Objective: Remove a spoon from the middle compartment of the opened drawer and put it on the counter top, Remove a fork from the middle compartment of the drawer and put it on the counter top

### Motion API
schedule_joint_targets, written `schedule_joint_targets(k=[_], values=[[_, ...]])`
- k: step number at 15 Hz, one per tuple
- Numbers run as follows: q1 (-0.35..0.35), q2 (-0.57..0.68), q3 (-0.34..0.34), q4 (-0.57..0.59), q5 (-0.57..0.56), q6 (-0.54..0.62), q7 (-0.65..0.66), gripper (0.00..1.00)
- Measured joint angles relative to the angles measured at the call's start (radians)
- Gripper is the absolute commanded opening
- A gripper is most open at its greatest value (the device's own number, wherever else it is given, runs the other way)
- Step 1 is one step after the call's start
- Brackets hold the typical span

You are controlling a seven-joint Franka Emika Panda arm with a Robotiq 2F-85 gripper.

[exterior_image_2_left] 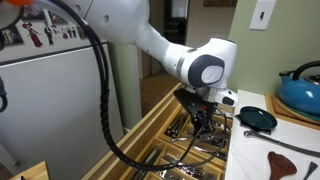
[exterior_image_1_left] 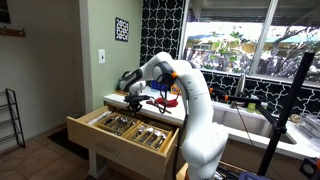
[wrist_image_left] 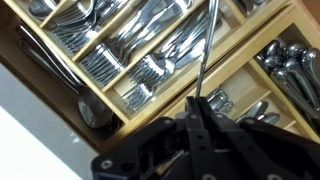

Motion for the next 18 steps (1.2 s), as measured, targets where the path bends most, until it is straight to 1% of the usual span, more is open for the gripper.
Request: schedule_joint_targets(k=[3,4,7,9,11,18], values=[[0.003,-0.001,0.000,-0.005,-0.008,-0.001,0.000,0.06],[0.004,-0.001,-0.001,-0.007,-0.008,-0.001,0.000,0.01],[0.004,-0.002,-0.001,-0.007,-0.035,0.004,-0.003,0.01],[0.006,-0.011,-0.005,-0.003,-0.090,0.004,-0.004,0.01],[0.013,-0.028,-0.019,-0.003,-0.170,0.004,-0.004,0.01],[0.022,-0.119,-0.042,-0.024,-0.398,-0.018,-0.036,0.01]])
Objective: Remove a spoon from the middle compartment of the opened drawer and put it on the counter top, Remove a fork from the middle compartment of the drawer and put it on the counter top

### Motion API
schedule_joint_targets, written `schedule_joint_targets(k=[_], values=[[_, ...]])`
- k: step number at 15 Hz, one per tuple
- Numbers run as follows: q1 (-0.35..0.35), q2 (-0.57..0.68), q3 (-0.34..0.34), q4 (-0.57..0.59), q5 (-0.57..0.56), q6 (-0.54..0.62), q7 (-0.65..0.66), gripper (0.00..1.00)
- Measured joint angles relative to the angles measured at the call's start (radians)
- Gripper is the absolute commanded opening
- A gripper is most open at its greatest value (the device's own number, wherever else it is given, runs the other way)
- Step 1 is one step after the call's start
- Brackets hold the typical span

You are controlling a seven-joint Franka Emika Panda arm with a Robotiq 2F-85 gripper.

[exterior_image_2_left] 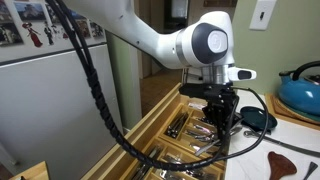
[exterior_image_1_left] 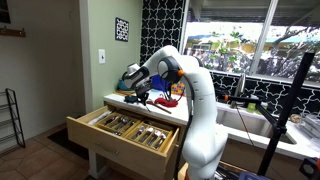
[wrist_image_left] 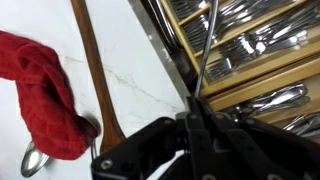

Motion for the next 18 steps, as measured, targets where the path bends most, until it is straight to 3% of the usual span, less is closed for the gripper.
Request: schedule_joint_targets(k=[12,18], values=[[-0.013,0.057,-0.022,-0.002,-0.330,-0.006,-0.176,0.01],[-0.026,0.094,-0.016,-0.021,-0.356,0.051,-0.194,0.01]])
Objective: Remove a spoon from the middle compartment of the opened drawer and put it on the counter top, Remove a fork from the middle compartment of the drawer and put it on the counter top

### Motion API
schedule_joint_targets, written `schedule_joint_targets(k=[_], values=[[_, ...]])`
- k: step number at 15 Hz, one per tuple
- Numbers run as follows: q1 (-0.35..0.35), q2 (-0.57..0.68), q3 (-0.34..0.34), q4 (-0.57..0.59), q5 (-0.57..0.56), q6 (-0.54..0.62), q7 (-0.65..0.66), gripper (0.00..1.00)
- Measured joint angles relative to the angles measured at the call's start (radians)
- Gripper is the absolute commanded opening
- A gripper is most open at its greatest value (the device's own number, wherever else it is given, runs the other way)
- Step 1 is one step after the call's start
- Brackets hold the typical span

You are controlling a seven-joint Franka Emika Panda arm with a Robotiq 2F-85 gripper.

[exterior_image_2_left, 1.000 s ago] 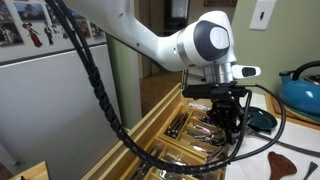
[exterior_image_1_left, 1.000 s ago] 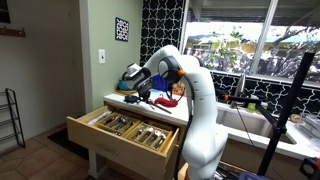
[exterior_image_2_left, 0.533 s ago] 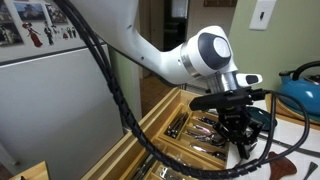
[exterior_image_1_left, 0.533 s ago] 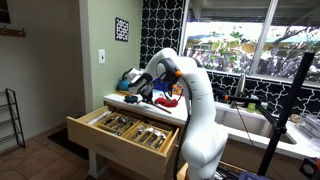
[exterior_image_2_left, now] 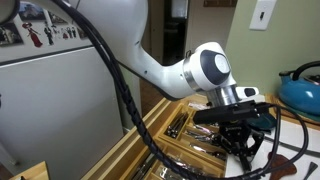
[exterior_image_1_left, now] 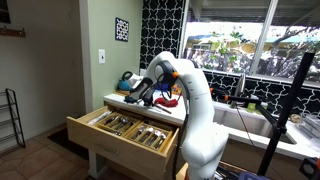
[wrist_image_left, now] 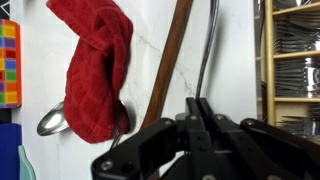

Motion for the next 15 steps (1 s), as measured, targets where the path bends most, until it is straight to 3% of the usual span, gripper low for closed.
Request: schedule_joint_targets(k=[2,3,4,13,15], values=[[-0.002,0.010,0.000,-0.002,-0.001,0.021,0.003,0.01],[-0.004,0.010,0.000,-0.002,-0.001,0.030,0.003,0.31],[-0.006,0.010,0.000,-0.002,-0.001,0.037,0.003,0.31],[-0.014,-0.018,0.004,-0.001,0.061,0.055,0.020,0.98],[-0.014,-0.063,0.013,-0.007,0.128,0.053,0.028,1.00]])
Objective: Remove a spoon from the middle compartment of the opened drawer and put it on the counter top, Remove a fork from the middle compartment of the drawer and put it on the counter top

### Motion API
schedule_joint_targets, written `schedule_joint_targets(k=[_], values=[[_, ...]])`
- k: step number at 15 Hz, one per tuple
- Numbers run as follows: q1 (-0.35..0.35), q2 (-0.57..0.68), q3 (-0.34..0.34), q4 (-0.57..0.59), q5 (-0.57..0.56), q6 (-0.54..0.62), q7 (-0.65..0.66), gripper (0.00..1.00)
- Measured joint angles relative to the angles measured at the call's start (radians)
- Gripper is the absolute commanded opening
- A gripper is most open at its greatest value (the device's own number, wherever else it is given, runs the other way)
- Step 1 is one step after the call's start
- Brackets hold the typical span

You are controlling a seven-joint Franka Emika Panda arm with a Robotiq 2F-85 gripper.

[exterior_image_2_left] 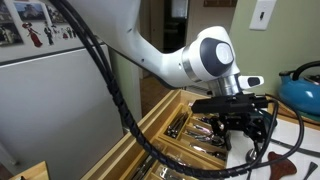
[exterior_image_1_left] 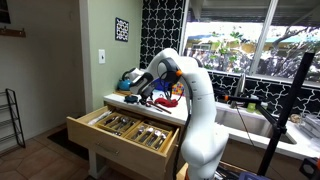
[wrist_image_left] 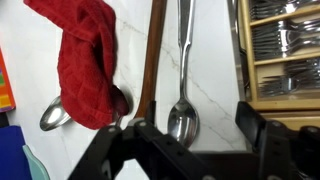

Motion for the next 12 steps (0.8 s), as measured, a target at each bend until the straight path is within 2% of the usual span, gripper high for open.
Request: schedule_joint_targets(k=[5,12], values=[[0.022,-0.095,0.031,-0.008,0.192,-0.138,0.081,1.00],[0.024,-0.101,0.035,-0.021,0.209,-0.141,0.101,1.00]])
